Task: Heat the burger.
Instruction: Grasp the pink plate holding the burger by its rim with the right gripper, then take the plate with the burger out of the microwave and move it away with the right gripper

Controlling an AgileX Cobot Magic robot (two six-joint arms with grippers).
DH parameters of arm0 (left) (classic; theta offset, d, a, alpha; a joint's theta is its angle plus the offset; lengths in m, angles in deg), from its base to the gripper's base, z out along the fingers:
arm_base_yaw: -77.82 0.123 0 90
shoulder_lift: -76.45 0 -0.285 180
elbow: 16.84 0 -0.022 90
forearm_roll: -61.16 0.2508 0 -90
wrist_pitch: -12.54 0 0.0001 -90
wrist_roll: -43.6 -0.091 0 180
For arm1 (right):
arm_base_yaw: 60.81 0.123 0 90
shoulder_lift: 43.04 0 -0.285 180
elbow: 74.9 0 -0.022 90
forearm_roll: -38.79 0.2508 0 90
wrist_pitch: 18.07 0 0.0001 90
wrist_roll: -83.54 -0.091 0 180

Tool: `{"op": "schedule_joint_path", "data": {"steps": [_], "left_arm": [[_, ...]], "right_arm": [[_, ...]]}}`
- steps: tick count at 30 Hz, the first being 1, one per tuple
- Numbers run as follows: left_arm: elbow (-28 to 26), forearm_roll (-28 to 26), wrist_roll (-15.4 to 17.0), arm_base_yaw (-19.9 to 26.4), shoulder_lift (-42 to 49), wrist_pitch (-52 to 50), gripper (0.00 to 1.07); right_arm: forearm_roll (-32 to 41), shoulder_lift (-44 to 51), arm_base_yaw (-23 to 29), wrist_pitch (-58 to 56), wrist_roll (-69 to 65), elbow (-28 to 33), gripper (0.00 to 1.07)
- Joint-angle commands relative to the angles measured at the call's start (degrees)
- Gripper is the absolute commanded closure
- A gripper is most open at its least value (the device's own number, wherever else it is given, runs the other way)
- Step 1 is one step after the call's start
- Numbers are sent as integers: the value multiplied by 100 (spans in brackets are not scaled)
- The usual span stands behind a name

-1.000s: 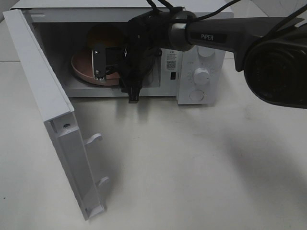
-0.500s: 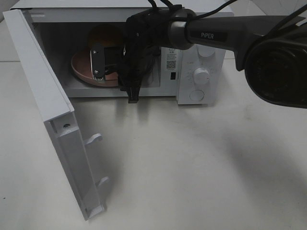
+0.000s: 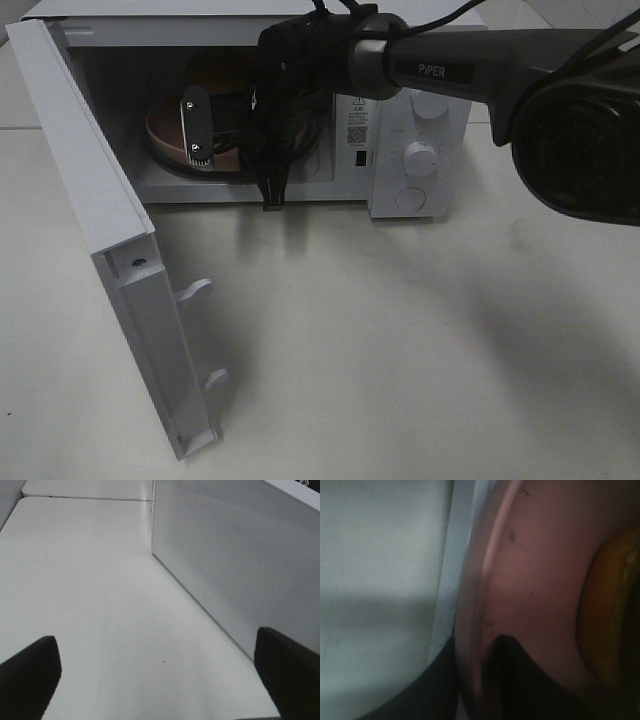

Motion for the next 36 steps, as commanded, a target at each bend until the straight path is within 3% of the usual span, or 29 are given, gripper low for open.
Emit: {"op": "schedule_joint_path", "data": {"steps": [1,11,24,36], "left_arm": [[23,-29,0,29,115,-52,9],[23,-29,0,29,115,-52,9],[23,-29,0,29,115,-52,9],[23,-29,0,29,115,-52,9]], "right_arm": [[178,63,52,-223,115,69,105],[126,516,172,-229,1020,796,107],[-556,911,252,-206,1444,1811,107],[-745,1060,252,1117,1478,2212,107]]}}
